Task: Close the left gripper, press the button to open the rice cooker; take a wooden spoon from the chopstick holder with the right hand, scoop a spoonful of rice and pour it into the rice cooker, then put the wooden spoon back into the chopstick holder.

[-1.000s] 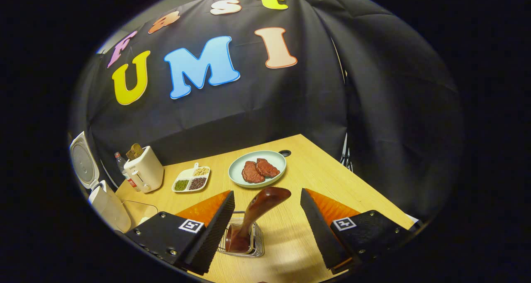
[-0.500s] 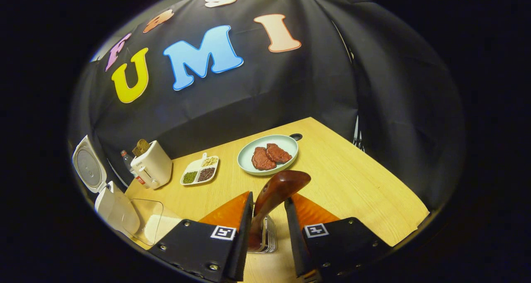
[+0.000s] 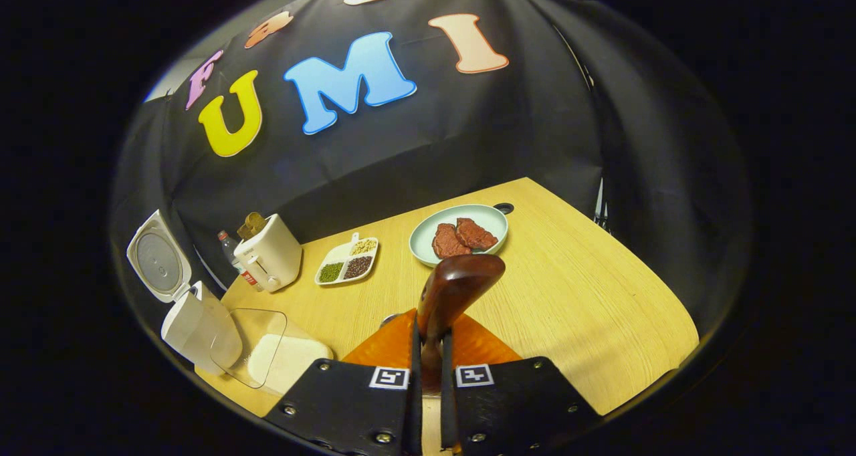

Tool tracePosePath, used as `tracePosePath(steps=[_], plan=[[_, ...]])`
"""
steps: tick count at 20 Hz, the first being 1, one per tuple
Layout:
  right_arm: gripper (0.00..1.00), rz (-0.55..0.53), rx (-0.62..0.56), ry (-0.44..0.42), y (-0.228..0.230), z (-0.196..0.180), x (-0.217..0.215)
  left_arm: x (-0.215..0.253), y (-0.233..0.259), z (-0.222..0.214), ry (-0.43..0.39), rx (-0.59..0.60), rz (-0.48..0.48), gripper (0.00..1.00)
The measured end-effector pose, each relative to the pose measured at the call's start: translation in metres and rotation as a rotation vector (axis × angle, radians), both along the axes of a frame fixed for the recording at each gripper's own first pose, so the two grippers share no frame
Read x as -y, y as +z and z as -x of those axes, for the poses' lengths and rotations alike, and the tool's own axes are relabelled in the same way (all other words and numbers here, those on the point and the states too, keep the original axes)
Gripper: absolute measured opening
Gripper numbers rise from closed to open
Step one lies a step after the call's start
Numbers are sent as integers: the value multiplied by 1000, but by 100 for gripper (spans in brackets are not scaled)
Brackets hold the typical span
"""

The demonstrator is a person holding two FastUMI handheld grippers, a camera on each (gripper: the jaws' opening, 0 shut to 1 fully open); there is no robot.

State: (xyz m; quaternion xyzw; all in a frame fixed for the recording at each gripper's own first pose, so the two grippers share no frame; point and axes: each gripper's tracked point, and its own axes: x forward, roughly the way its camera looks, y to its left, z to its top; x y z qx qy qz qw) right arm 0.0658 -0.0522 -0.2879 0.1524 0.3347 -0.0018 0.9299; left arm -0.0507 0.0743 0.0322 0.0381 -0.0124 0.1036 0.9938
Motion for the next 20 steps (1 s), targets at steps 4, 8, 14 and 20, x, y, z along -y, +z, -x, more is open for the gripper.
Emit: tracePosePath(steps=[4, 8, 14, 20], plan=[[11, 4, 44, 9, 29, -2, -1, 3, -3, 1, -11, 1, 16, 95], [11, 41, 131, 3, 78, -10, -7, -3, -3, -6, -57, 14, 14, 95], [11, -14, 189, 27, 123, -13, -54, -35, -11, -15, -86, 24, 51, 94], [11, -116, 205, 116, 130, -12, -134, -76, -21, -12, -69, 8, 72, 95]])
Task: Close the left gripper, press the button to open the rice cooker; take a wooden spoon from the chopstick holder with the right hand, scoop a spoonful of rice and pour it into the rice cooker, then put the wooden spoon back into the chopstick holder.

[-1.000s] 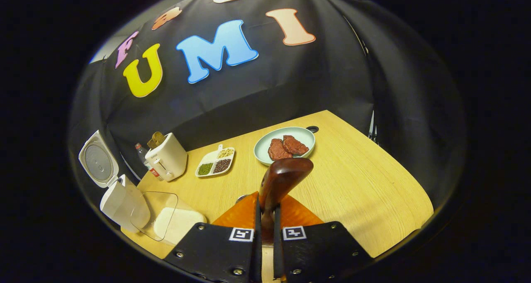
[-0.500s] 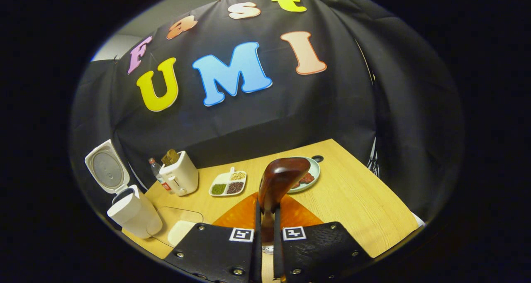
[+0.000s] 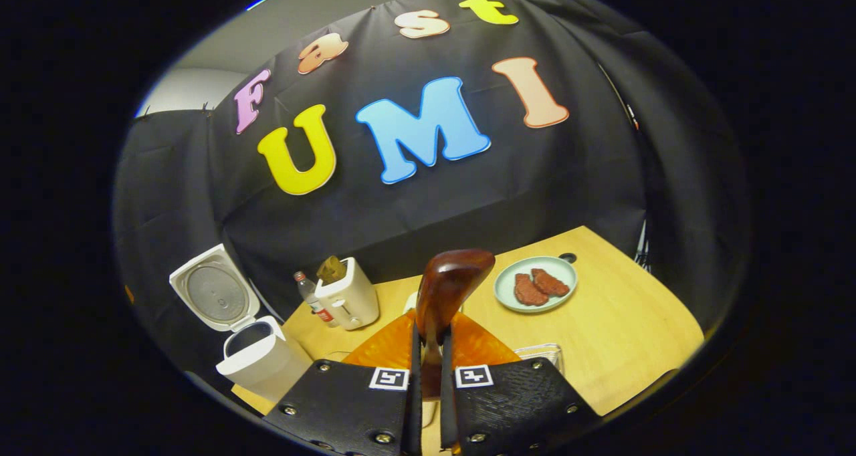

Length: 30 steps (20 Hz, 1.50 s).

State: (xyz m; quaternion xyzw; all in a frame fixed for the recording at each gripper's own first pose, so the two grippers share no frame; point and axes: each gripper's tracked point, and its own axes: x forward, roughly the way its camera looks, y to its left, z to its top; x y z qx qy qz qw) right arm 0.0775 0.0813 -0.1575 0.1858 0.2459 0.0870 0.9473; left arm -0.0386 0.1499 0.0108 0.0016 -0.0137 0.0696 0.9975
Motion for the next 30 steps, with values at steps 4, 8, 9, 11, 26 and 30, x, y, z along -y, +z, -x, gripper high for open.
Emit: tracePosePath(steps=[4, 8, 9, 11, 26, 30], plan=[[11, 3, -23, 51, -20, 2, -44, -31, -2, 9, 29, -2, -17, 95], [11, 41, -51, 80, -48, 4, -74, -56, -8, 16, 58, -13, -11, 95], [11, 56, -54, 83, -55, 4, -79, -62, -9, 18, 64, -15, -12, 95], [11, 78, -54, 88, -69, 1, -92, -72, -12, 22, 77, -25, -22, 95], [11, 194, -65, 222, -129, 10, -163, -123, -21, 45, 160, -53, -32, 95], [11, 136, -97, 253, -130, 20, -177, -122, -20, 45, 163, -46, -26, 95]])
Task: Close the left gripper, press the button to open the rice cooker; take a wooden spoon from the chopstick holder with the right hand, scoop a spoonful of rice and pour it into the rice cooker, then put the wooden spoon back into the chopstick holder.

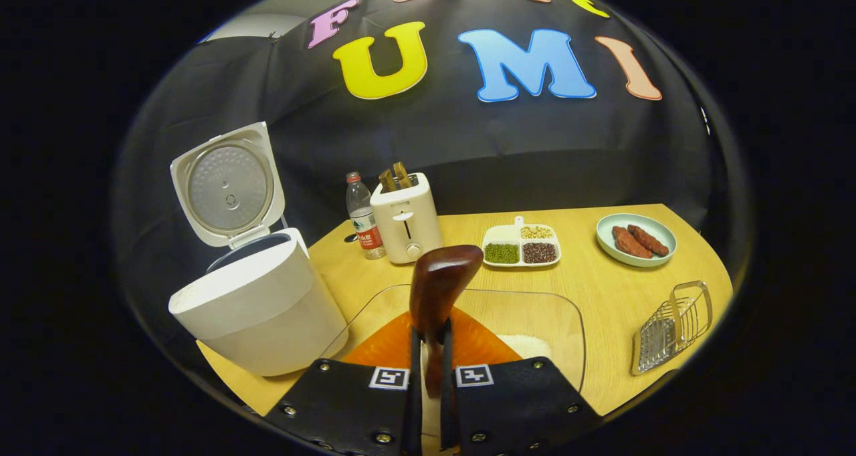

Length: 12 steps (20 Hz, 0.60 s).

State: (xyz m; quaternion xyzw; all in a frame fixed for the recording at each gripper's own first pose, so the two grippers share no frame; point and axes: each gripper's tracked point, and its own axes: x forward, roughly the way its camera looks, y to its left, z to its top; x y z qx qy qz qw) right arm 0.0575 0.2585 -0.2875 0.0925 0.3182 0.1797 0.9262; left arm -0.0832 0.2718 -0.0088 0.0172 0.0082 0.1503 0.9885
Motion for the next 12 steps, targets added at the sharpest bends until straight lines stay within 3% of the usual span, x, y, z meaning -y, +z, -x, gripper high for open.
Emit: tracePosePath(steps=[4, 12], plan=[[11, -175, -101, -24, -2, 8, -10, 4, -1, 1, -1, 1, 0, 95], [11, -491, -307, -246, -18, -2, 28, 9, 12, 4, -1, -1, -38, 95]])
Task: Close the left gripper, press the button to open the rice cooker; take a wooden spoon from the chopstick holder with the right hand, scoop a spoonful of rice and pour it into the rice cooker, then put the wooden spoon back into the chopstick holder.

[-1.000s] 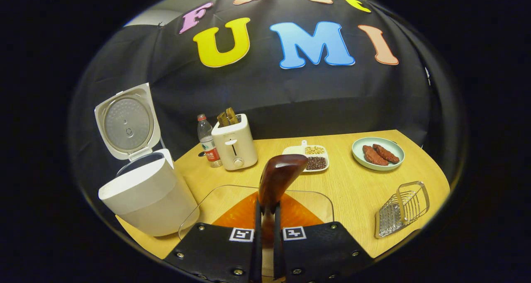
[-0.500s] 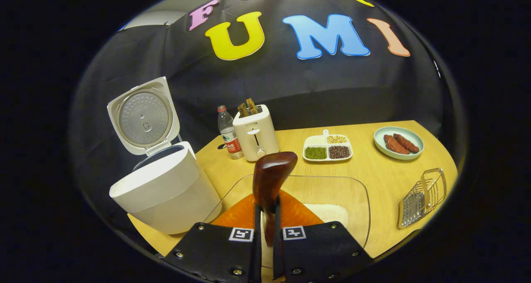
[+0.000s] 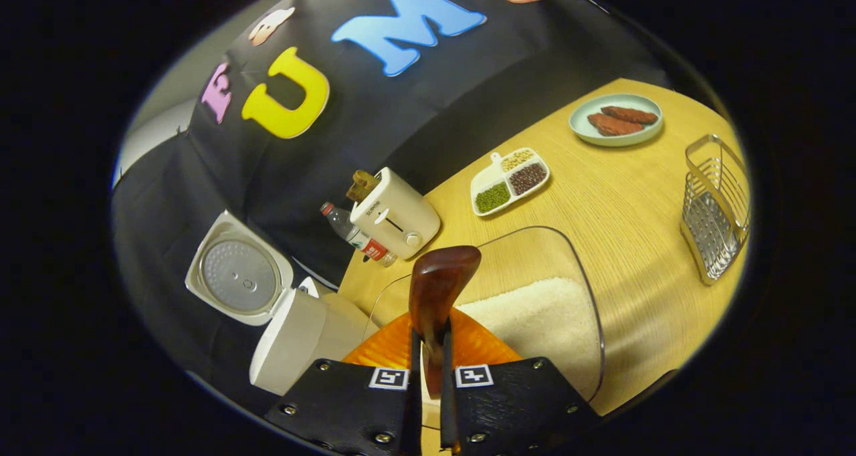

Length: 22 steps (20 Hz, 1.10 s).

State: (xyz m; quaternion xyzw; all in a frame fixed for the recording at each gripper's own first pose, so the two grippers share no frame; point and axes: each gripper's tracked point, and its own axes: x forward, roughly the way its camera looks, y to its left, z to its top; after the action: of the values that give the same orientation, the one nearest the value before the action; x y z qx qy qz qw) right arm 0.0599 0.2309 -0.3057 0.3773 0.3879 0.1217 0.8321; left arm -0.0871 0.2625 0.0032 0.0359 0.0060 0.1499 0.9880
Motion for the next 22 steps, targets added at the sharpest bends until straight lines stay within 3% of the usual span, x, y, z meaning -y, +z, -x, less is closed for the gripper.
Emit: tracePosePath(steps=[4, 12, 18, 22], plan=[[11, -137, -48, -97, 7, -10, 15, 8, 13, -1, -12, 16, -17, 94], [11, -349, -85, -197, 26, -25, 34, 19, 5, -7, -39, 16, 5, 95], [11, -509, -104, -214, 58, -28, 19, 10, 2, -10, -33, 31, 40, 95], [11, -565, -86, -181, 90, -31, -2, 4, -2, -8, -26, 39, 62, 94]])
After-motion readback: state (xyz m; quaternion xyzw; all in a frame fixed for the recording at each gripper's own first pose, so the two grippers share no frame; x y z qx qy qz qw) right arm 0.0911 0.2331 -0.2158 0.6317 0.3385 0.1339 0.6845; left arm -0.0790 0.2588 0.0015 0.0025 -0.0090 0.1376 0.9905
